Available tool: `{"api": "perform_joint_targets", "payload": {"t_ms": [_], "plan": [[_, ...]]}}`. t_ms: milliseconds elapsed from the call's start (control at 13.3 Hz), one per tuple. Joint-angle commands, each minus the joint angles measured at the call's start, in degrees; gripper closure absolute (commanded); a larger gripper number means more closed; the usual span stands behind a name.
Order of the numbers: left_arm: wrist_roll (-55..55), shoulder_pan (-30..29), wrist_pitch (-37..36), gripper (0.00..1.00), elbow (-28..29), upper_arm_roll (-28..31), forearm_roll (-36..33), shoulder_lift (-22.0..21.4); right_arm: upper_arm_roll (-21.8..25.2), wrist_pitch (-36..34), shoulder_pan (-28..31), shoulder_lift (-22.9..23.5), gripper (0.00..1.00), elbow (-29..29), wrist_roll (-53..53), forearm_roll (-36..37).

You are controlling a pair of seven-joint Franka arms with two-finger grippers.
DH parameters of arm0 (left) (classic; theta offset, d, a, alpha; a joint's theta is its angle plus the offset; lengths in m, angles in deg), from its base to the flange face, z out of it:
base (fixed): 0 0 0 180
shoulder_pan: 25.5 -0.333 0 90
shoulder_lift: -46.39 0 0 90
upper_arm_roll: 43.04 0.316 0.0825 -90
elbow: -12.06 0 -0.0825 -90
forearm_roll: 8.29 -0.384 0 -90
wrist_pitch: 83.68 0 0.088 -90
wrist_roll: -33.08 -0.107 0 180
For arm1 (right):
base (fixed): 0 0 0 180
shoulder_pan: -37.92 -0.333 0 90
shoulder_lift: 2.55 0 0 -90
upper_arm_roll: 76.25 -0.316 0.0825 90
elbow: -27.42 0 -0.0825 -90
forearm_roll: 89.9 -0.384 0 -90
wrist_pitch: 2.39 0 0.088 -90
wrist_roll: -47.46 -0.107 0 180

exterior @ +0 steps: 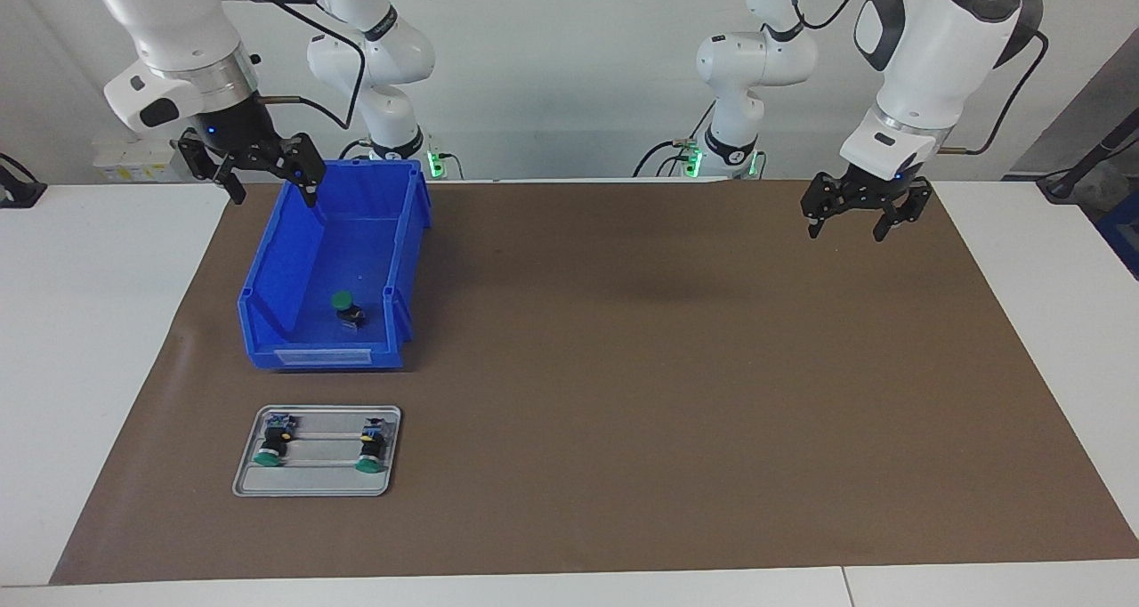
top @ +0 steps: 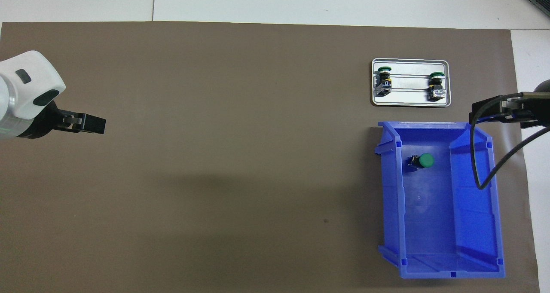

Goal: Place and press button with both arms

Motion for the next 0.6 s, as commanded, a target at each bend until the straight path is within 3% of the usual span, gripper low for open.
{"api": "perform_joint_targets", "payload": {"t_ms": [0,526], "plan": [[-0.6,-0.6,0.9,0.0,1.9,-0.3,-0.8,-1.6,-0.2,0.4,0.2,-0.2,0.0,0.8,2.4,1.2],[-0.6,-0.6,0.9,0.0,1.9,-0.3,-0.8,-1.6,-0.1,0.3,1.0,-0.7,0.0,1.4,1.6,0.7]]}}
